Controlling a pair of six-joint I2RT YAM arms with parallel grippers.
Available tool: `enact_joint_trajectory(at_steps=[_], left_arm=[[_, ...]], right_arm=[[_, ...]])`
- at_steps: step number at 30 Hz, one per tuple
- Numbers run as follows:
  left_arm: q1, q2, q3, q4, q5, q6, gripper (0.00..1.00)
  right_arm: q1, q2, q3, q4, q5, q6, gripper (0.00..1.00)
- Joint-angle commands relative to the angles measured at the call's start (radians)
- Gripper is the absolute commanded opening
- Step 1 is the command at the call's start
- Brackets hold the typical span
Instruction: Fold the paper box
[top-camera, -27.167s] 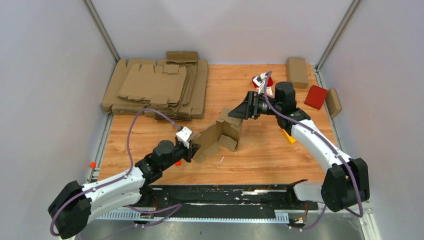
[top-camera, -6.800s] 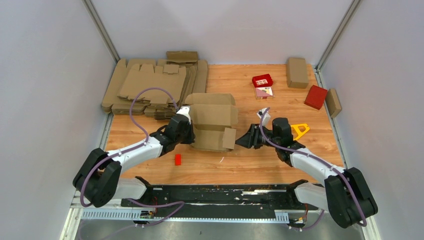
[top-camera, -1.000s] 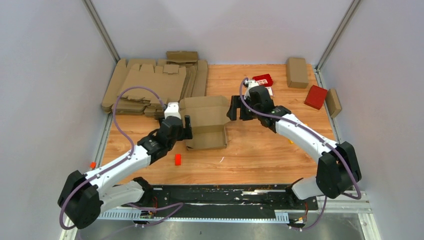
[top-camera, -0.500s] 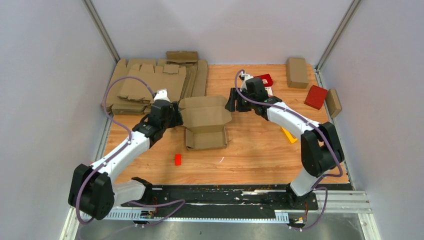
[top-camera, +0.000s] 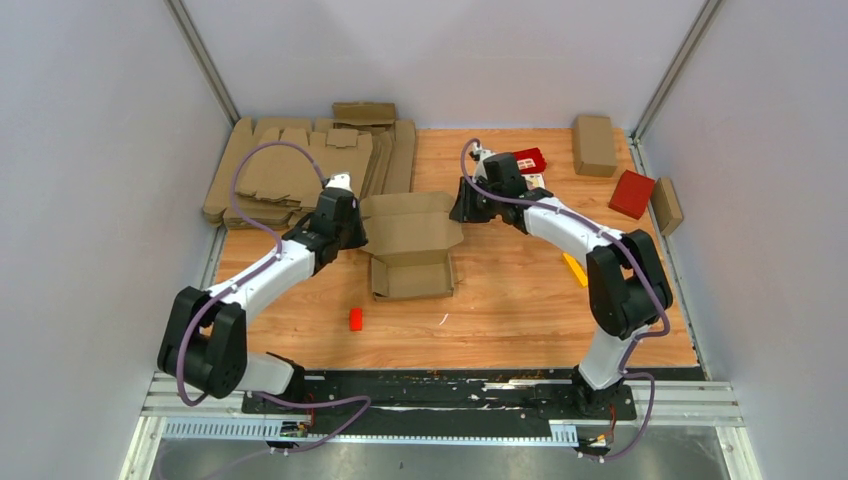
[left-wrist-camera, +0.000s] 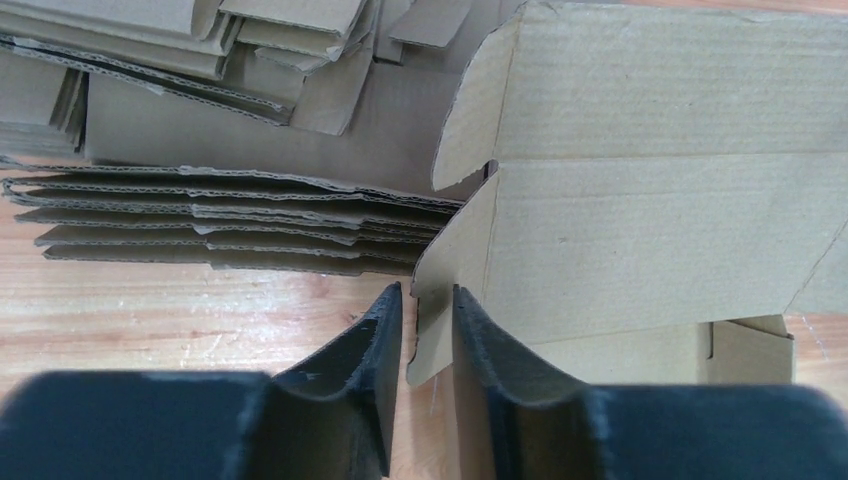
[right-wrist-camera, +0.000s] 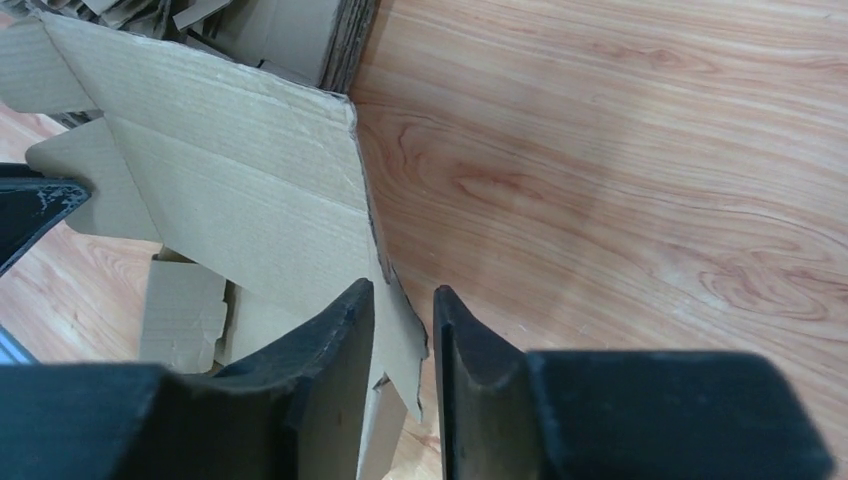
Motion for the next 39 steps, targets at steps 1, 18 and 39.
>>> enact_joint_trajectory(at_steps=[1,18,39], left_arm=[[0.005,0.002,0.041,0.032,0.013,0.028,0.23],[-0.046,-0.171,-0.132,0.216,0.072,0.086,0.00],[-0.245,-0.249,-0.313,0.525,-0.134,0.155,0.00]], right_arm=[[0.024,0.011,0.064,0.010,-0.040,-0.009,0.24],[0.172,-0.163,-0.041,0.071,0.316,-0.098,0.00],[0.219,-0.331,-0.477,0.682,0.597,-0.106,0.00]])
